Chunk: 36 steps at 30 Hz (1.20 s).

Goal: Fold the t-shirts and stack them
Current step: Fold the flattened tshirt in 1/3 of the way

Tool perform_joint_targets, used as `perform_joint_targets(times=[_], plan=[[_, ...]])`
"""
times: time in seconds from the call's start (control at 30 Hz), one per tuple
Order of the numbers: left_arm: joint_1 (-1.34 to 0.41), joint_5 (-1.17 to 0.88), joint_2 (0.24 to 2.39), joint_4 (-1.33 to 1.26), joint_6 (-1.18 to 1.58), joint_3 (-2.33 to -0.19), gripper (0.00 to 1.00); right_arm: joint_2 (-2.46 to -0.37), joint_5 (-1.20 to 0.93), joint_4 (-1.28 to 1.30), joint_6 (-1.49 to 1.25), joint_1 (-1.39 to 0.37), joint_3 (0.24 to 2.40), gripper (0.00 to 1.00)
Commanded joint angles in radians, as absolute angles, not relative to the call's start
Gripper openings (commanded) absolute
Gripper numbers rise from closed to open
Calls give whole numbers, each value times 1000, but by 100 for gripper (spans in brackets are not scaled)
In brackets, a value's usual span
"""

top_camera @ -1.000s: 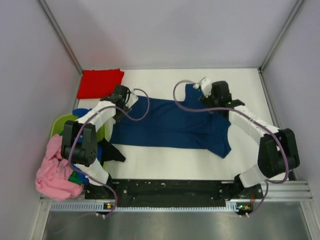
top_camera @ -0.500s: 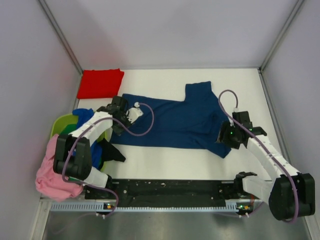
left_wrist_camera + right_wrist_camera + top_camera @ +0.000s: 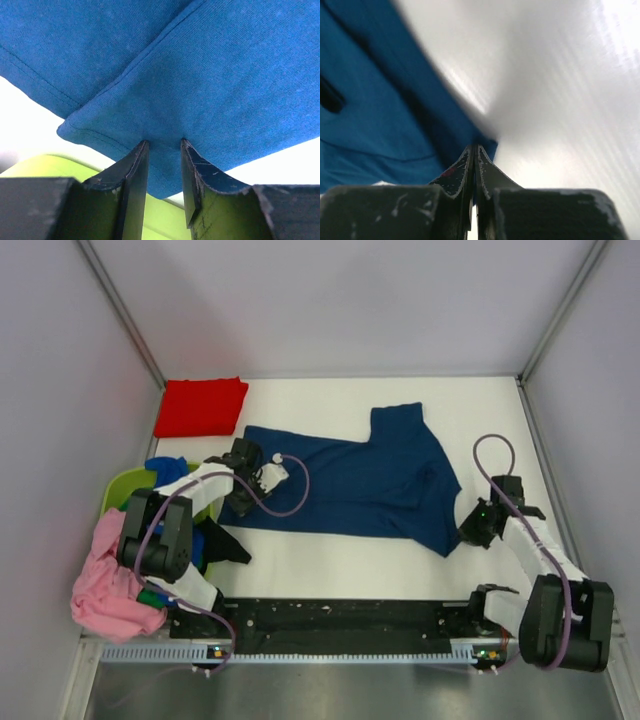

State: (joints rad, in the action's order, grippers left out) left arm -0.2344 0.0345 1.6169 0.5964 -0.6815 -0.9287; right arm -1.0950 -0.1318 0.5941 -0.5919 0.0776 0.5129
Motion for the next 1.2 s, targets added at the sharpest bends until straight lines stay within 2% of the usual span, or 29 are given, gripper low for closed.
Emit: perform_joint_targets(times=[0.0,0.1,0.23,0.3,0.43,0.53,0.8,0.83,0.87,0.9,0.97,1.17], plan=[[-232,97,1663,541,-698,-900,37,-1114,-124,483,-554,190,551,0],[-230,95,1672,543,-699,-902,37,-1187,-77,474,-509,206,627,0],[-232,57,1654,558,-706,-893,37,-1229,-178,511,-468,204,675,0],[-232,46,1631,555,-710,-882,37,-1186,-215,549,-465,196,667,20],[-232,58,1631,549,-707,-884,37,-1066,-247,595,-518,112,611,49],[-232,67,1649,551,-704,-894,37,-1066,-313,586,-574,72,566,52],[-232,69,1647,548,-703,-899,37,-1098,-321,523,-604,54,480,49],[-232,68,1647,545,-703,-899,37,-1100,-343,499,-606,54,476,45],[-232,66,1647,546,-701,-900,37,-1100,-365,477,-614,54,471,36],[-232,66,1649,545,-703,-900,37,-1101,-371,463,-621,54,469,21],[-230,69,1652,543,-703,-899,37,-1107,-335,465,-609,55,482,0],[-230,110,1669,519,-715,-881,37,-1082,-177,512,-578,156,529,0]])
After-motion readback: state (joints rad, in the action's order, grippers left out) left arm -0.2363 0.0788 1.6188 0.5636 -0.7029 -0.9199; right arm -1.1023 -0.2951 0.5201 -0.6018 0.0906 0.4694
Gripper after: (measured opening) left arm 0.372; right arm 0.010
